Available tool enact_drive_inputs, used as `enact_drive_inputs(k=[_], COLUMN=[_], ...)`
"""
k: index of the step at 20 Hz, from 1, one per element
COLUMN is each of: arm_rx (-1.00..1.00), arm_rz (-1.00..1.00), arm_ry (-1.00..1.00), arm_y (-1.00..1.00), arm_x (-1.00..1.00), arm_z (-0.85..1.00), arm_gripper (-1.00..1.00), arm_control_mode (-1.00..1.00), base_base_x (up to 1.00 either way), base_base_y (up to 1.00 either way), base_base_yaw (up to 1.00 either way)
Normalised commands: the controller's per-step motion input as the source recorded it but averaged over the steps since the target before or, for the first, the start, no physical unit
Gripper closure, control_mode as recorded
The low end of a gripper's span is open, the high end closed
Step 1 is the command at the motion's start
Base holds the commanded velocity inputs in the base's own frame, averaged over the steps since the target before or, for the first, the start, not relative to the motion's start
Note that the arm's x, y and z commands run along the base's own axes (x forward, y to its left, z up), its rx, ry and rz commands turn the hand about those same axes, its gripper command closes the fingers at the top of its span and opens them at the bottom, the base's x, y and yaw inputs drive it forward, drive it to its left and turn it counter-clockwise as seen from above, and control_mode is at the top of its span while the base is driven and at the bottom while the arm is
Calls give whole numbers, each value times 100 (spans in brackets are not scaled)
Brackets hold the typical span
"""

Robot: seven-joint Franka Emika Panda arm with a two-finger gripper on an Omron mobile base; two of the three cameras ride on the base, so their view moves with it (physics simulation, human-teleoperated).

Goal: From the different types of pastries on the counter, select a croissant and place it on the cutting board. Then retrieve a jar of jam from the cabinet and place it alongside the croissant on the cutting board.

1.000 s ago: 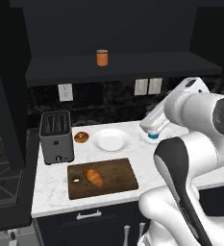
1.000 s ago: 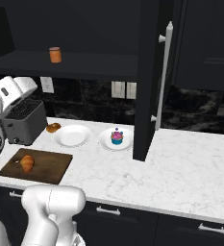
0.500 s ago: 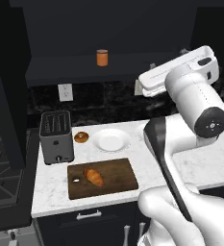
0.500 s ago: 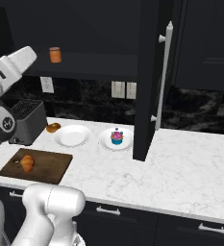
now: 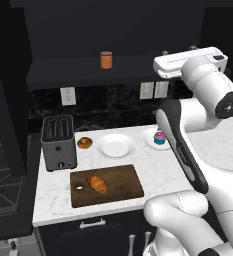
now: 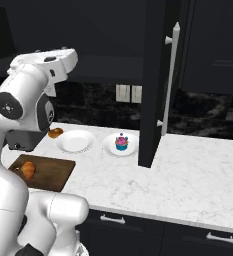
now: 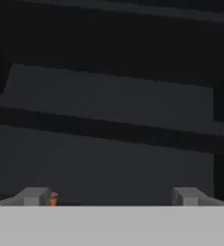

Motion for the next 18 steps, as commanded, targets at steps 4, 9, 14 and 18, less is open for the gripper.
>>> enact_drive_inputs(k=[4,9,14,18], arm_rx=[13,11,3,0], arm_rz=[1,0,0,0], arm_ry=[41,7,16,1], arm_y=[-1,-11,0,0], arm_x=[7,1,10,34], arm_z=[37,22,2,-21], arm_gripper=[-100,-100,-100,-100], arm_control_mode=[-100,-100,-100,-100], base_base_x=[0,0,0,0], base_base_y=[0,0,0,0], base_base_yaw=[0,0,0,0])
